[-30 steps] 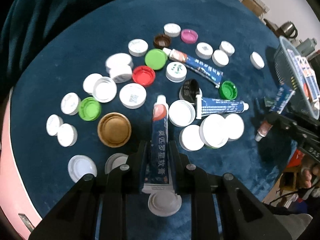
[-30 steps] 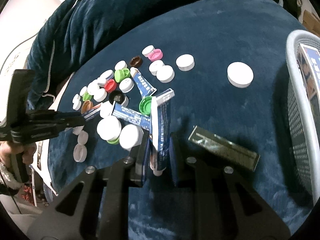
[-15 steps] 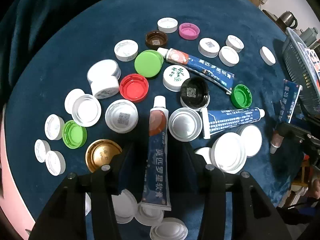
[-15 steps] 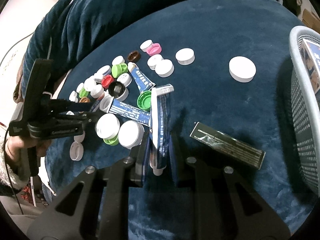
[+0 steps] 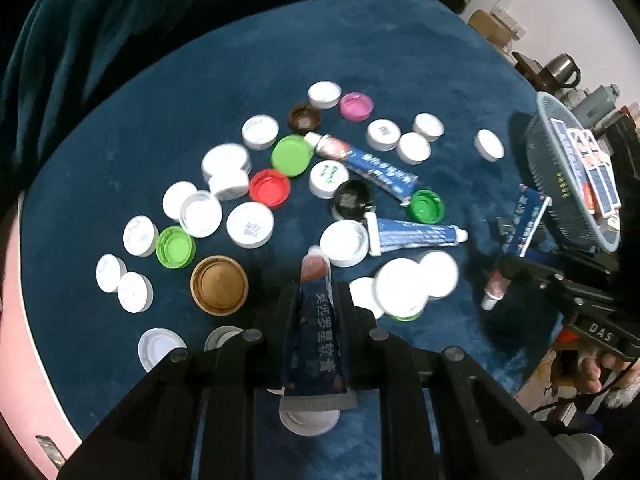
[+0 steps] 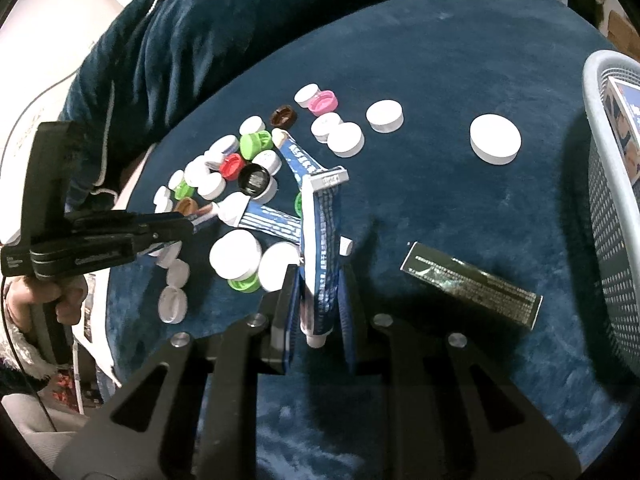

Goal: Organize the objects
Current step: 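Carry both tubes over the colander and open both grippers, then move both grippers back to the pile of caps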

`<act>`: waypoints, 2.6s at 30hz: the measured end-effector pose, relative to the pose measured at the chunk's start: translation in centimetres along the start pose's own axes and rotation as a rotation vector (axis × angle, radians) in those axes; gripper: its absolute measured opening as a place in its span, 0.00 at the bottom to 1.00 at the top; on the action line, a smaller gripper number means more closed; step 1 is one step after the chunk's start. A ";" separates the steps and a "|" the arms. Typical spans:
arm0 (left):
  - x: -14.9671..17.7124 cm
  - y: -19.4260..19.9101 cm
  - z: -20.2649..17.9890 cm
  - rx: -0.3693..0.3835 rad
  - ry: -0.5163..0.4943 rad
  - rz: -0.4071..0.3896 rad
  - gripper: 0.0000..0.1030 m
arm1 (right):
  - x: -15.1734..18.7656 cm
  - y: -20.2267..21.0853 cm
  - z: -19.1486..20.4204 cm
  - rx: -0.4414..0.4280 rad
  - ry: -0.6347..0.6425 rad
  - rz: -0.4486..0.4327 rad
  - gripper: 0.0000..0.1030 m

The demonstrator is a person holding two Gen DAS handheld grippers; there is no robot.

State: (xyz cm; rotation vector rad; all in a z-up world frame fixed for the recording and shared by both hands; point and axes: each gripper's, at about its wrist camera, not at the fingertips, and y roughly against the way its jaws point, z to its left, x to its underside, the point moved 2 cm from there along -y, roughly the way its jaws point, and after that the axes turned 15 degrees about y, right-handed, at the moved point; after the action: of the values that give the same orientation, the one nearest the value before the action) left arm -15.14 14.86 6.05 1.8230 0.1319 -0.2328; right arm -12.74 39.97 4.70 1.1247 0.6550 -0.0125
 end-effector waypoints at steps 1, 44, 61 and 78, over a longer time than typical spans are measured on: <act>-0.1 0.2 -0.5 0.001 -0.006 -0.002 0.15 | 0.0 0.2 0.1 -0.001 0.000 -0.003 0.19; -1.0 5.2 -11.6 0.124 -0.182 0.018 0.17 | 0.7 7.5 -2.0 0.020 -0.062 -0.122 0.19; -3.7 5.1 -32.1 0.463 -0.190 0.025 0.17 | 4.3 22.2 -14.7 0.421 -0.348 -0.185 0.19; -2.8 3.0 -28.7 0.303 -0.028 -0.110 0.99 | 6.0 22.4 -16.2 0.440 -0.413 -0.206 0.87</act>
State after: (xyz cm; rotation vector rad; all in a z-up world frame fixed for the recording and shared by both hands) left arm -14.65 41.86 16.66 2.1150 0.1860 -0.3721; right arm -8.24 65.50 16.04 1.4178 0.3999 -0.5743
